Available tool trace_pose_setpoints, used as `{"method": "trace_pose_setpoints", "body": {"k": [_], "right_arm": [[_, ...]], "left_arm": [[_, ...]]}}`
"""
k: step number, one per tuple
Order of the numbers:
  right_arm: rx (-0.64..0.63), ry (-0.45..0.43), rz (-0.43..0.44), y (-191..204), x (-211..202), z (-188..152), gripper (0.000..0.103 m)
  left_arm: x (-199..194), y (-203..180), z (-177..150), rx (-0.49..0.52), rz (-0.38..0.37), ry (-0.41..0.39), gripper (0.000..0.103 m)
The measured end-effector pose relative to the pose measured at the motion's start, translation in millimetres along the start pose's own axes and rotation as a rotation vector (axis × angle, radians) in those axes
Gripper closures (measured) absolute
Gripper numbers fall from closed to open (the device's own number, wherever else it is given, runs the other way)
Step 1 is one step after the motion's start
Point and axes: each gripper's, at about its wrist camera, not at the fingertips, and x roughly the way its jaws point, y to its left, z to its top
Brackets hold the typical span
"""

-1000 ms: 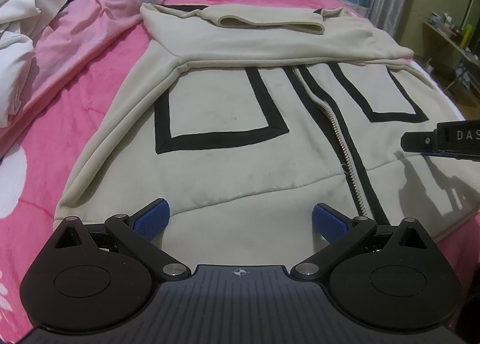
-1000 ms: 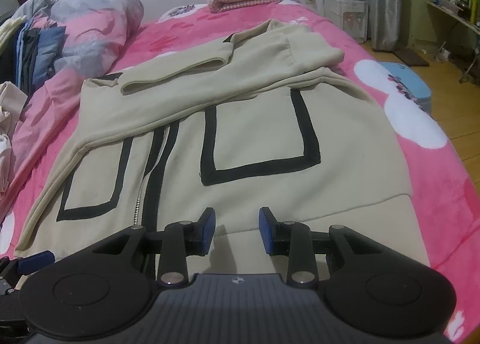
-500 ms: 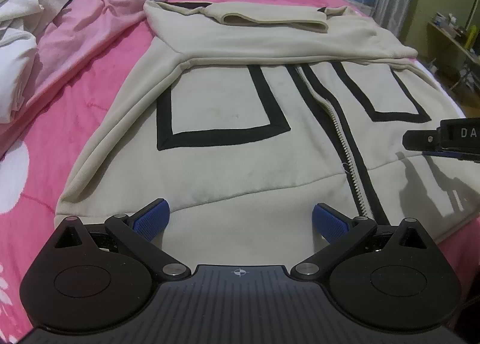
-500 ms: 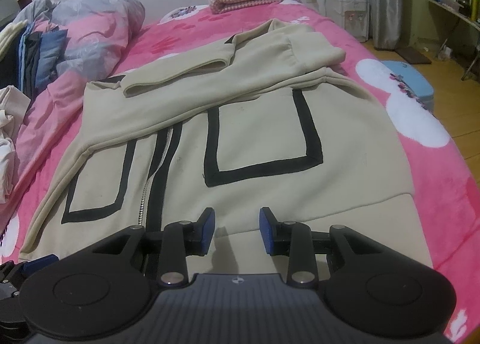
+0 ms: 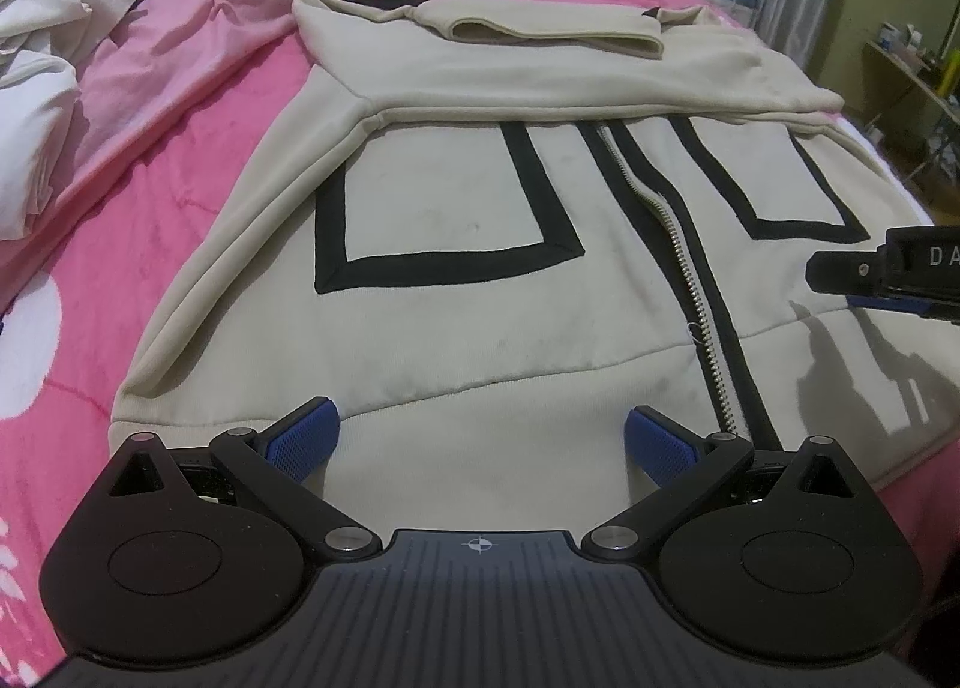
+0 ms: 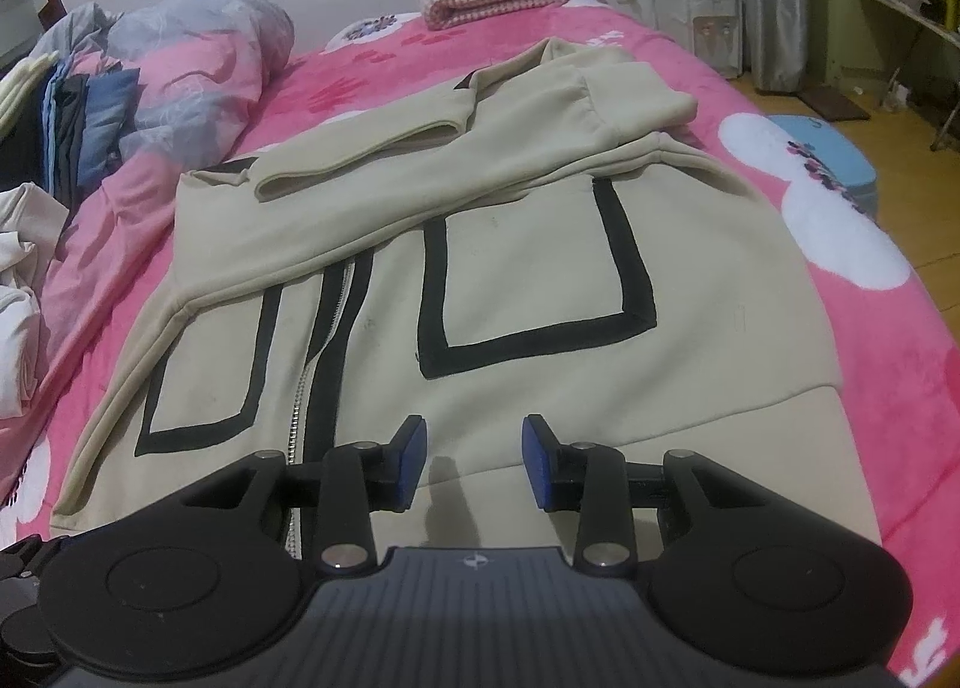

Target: Fold clothes

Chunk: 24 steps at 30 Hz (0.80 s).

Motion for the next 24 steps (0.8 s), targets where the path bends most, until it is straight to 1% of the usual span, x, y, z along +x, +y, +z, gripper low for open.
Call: {"method": "trace_pose_setpoints", "body": {"k": [5, 24], "right_arm": [[-0.002, 0.002, 0.001, -0.8, 0.6, 0.8, 0.066], [-0.006, 0.006, -0.004, -1.1, 1.5, 0.2, 0.066]], "left_arm": [[2.0, 1.1, -0.9, -0.007, -0.006, 0.014, 0.000], [1.5, 2.0, -1.4, -0.013, -0.014, 0.019, 0.000]]}}
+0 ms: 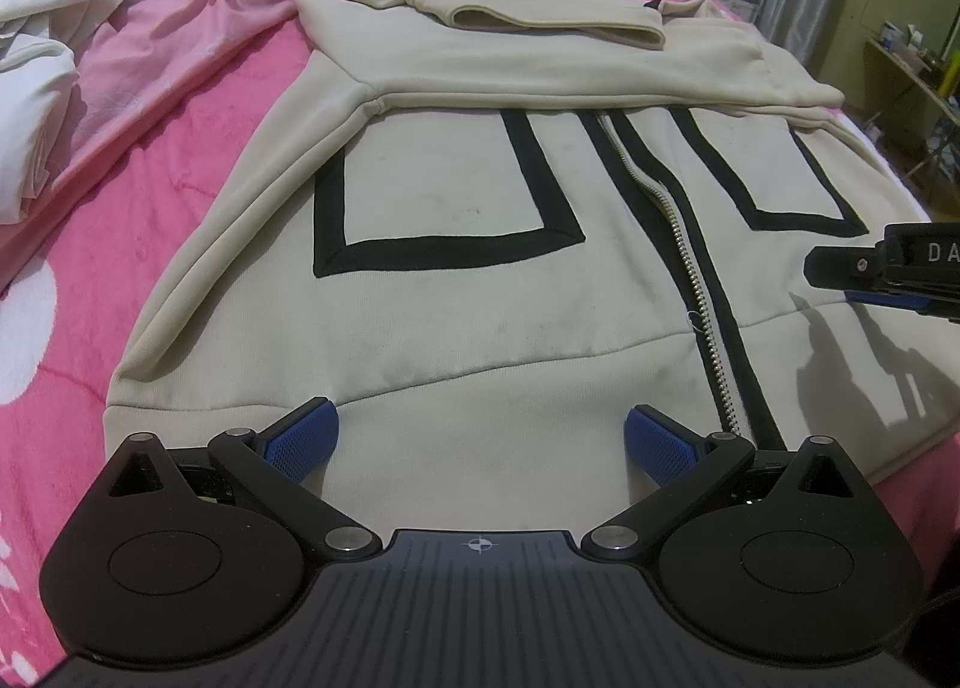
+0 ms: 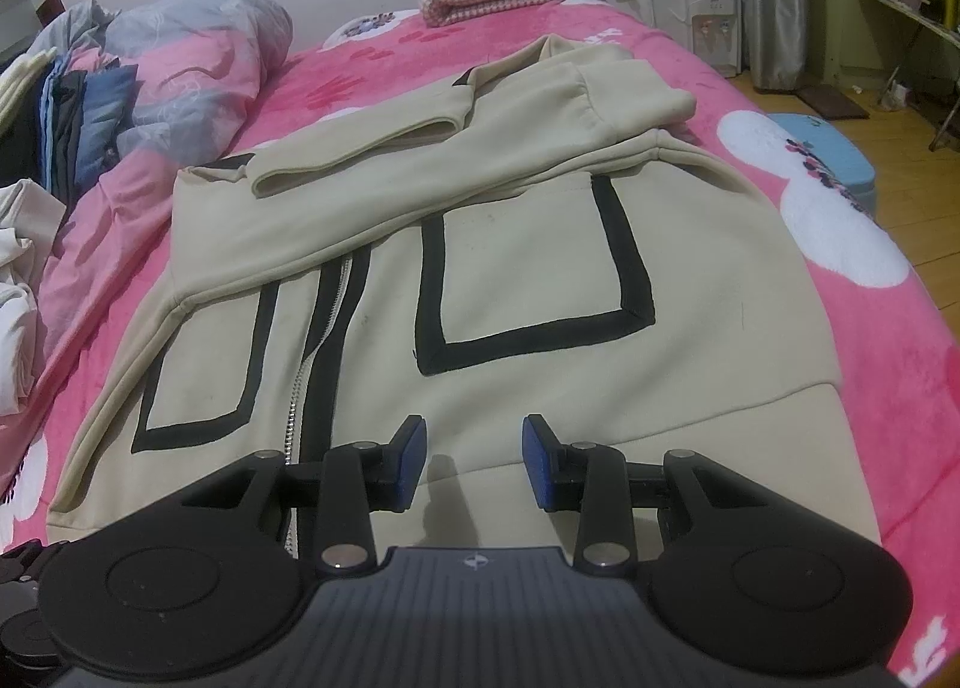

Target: Fold clothes

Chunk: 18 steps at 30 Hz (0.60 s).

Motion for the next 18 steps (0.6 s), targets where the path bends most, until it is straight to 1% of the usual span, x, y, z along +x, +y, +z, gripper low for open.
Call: {"method": "trace_pose_setpoints", "body": {"k": [18], "right_arm": [[-0.012, 0.008, -0.007, 1.9, 1.4, -1.4, 0.065]], "left_arm": [[-0.5, 0.6, -0.7, 0.003, -0.004, -0.001, 0.000]]}}
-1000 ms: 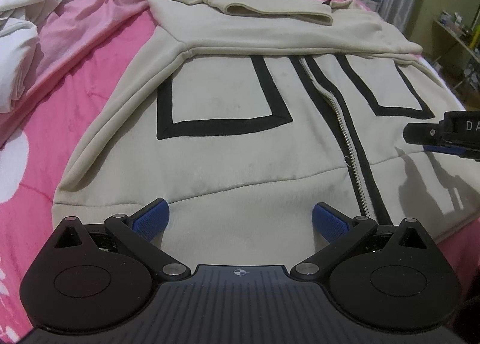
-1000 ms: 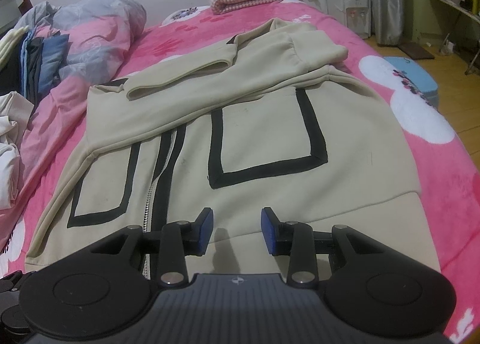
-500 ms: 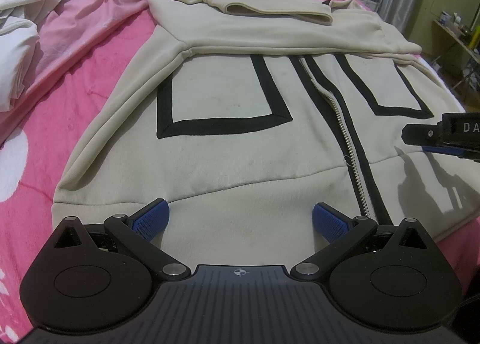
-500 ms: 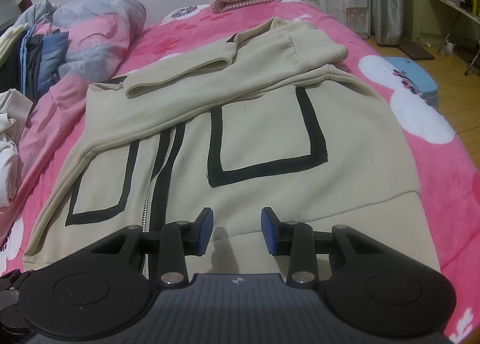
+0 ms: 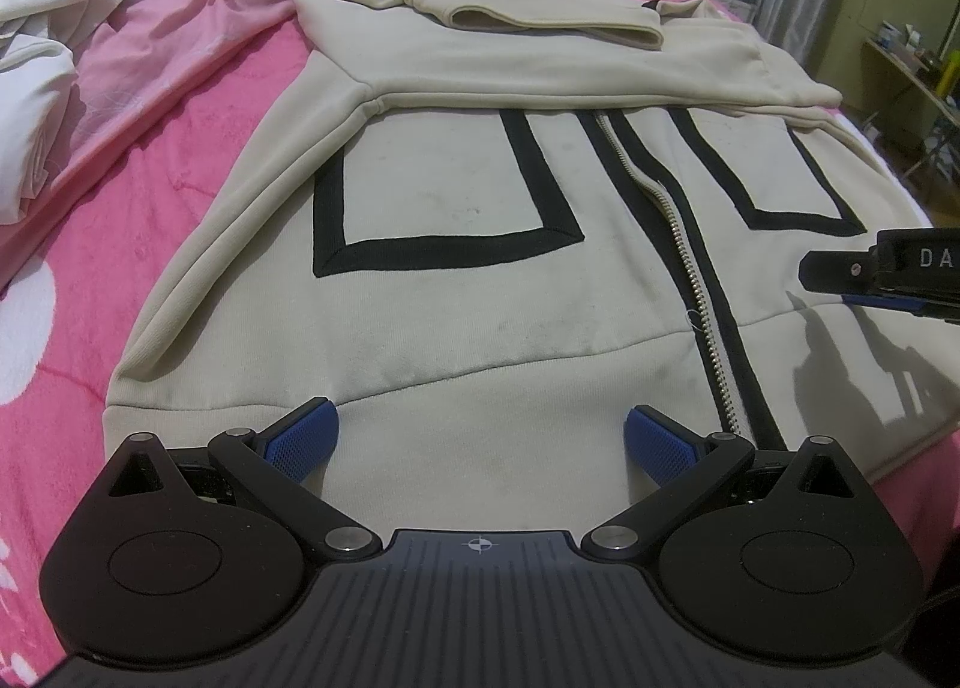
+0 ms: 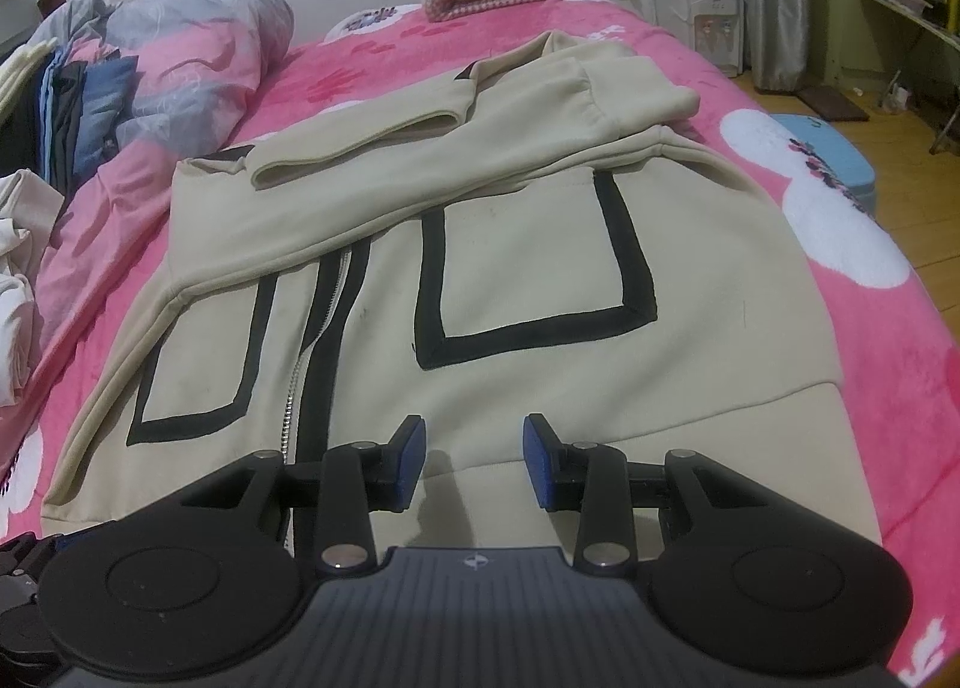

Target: Fold clothes

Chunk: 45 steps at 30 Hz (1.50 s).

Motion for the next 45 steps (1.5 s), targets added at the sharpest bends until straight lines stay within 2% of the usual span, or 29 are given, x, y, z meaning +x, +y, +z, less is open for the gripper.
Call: {"method": "trace_pose_setpoints", "body": {"k": [45], "right_arm": [[-0.022, 0.007, -0.012, 1.2, 3.1, -0.4, 0.064]], "left_arm": [[-0.9, 2.3, -2.0, 0.013, -0.009, 0.002, 0.000]]}}
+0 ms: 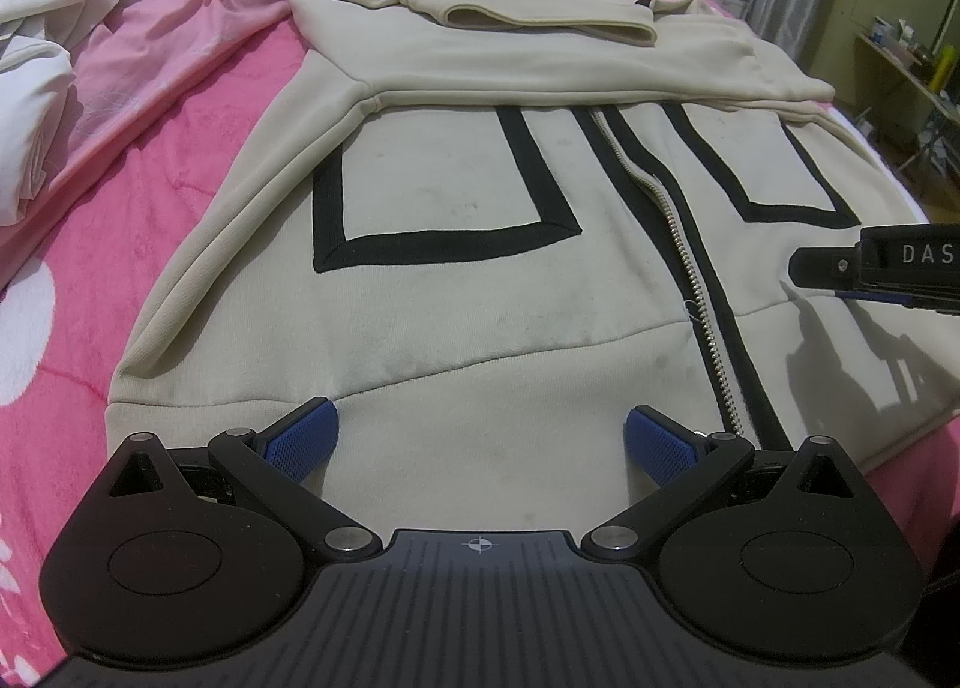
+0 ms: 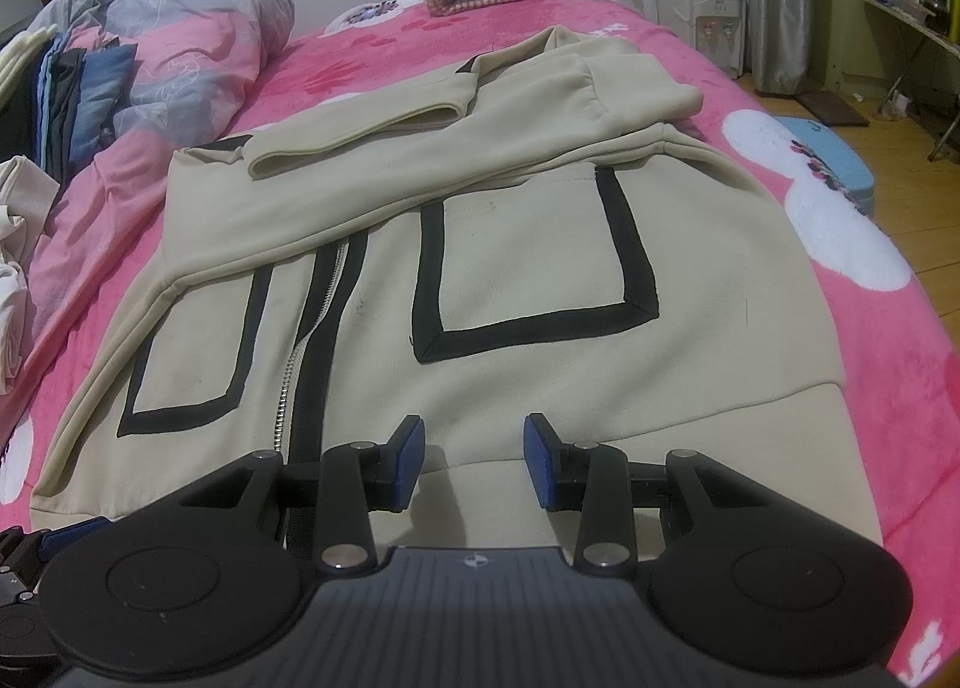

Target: Fold clothes

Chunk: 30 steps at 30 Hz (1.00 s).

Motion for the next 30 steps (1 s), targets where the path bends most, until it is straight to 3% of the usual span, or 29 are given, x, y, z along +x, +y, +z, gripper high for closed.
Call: {"method": "trace_pose_setpoints", "body": {"k": [18, 24, 30], "right_arm": [[0.024, -0.007, 0.015, -2, -2, 0, 0.063], [0.105, -0.016, 0.104, -4, -16, -1, 0.063], [0.202, 0.021, 0.251, -1, -32, -13, 0.063]], "left_arm": [[-4, 3, 3, 0.006, -0.018, 0.019, 0.000], [-22, 19, 9, 0.007, -0.055, 0.004, 0.000], [-51, 47, 0, 0.064, -0.086, -0.050, 0.000]]}}
